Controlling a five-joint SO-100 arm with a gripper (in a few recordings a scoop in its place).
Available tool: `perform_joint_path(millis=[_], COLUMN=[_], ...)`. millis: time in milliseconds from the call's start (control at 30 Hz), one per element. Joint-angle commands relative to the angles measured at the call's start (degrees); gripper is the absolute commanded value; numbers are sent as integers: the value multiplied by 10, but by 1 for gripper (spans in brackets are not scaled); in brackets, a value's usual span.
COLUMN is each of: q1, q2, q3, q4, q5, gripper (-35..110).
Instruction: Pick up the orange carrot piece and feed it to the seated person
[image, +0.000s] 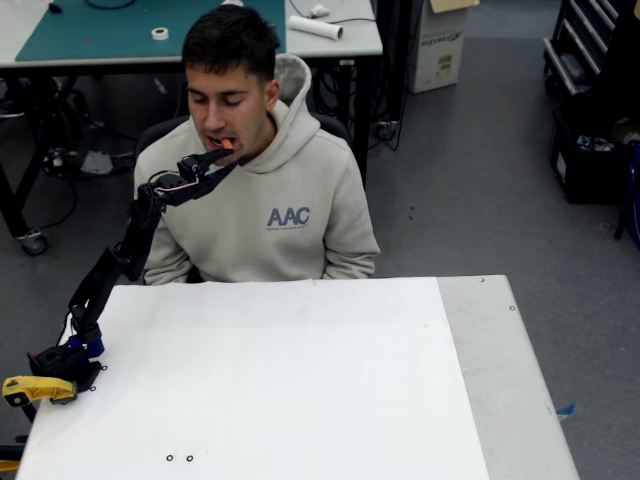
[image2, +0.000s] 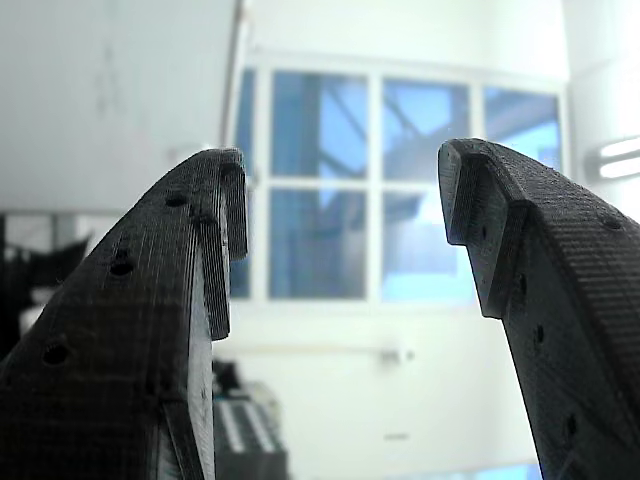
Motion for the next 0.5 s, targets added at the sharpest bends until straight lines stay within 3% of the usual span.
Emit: perform_joint_path(millis=[0,233,467], q1=[10,2,0], q2=[33,33,33], q3=[-42,-42,-35], q4=[-6,-6,-6], q5=[-7,-7,-6], gripper=[15,-5,-3])
